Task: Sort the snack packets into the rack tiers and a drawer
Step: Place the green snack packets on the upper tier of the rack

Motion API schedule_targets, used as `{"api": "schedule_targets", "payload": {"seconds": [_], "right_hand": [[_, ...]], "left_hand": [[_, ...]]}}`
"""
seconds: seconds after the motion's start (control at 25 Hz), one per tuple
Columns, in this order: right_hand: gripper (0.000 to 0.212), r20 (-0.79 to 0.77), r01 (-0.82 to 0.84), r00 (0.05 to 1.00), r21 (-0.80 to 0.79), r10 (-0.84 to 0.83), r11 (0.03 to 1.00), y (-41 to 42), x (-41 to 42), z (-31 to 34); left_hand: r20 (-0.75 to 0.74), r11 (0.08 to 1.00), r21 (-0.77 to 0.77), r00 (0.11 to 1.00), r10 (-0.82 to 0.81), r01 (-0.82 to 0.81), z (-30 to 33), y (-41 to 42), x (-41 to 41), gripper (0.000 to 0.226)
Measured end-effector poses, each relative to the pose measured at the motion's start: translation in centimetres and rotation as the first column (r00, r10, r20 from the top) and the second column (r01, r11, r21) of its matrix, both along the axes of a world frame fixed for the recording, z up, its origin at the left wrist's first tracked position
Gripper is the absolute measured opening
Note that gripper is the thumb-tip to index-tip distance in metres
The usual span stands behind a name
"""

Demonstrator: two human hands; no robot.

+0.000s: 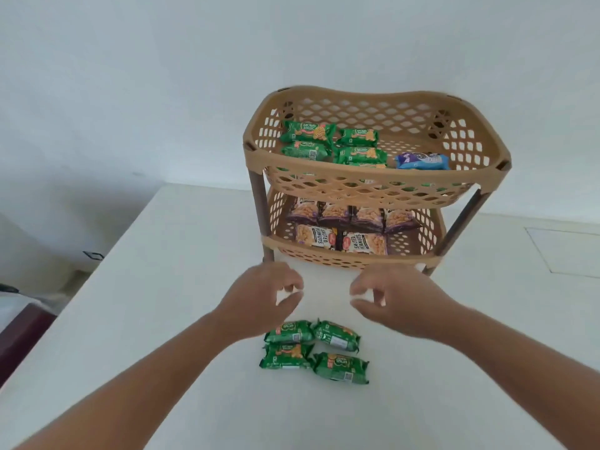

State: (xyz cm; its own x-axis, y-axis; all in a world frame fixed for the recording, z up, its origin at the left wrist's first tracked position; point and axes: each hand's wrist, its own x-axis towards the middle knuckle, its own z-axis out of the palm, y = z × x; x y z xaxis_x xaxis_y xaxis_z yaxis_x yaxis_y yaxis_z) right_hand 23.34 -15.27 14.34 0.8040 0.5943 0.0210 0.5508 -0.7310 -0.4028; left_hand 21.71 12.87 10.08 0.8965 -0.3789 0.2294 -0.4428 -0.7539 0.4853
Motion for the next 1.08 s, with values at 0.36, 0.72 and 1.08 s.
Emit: {"api": "schedule_targets", "payload": {"seconds": [0.36,0.72,1.08], "right_hand": [[0.049,-0.181,0.089,0.975,-0.225,-0.132,0.970,0.2,-7.5,-12.4],[0.041,-0.189,0.077,0.973,-0.285,-0.135,0.956,-0.4,-9.0,-14.2],[0.044,-0.337,0.113,0.927,-0.171,-0.166,0.979,-2.7,-9.8,-14.3]], "left_hand": [[-0.179,0.985,0.167,0.981,0.078,-0.048,-11.0,1.7,-7.8,0.037],[-0.201,0.959,0.204,0.951,0.236,-0.195,-12.2,-1.1,-10.1,0.041],[-0.270,0.932,0.190,0.896,0.352,-0.309,-12.1,-2.5,-11.7,0.057]]}}
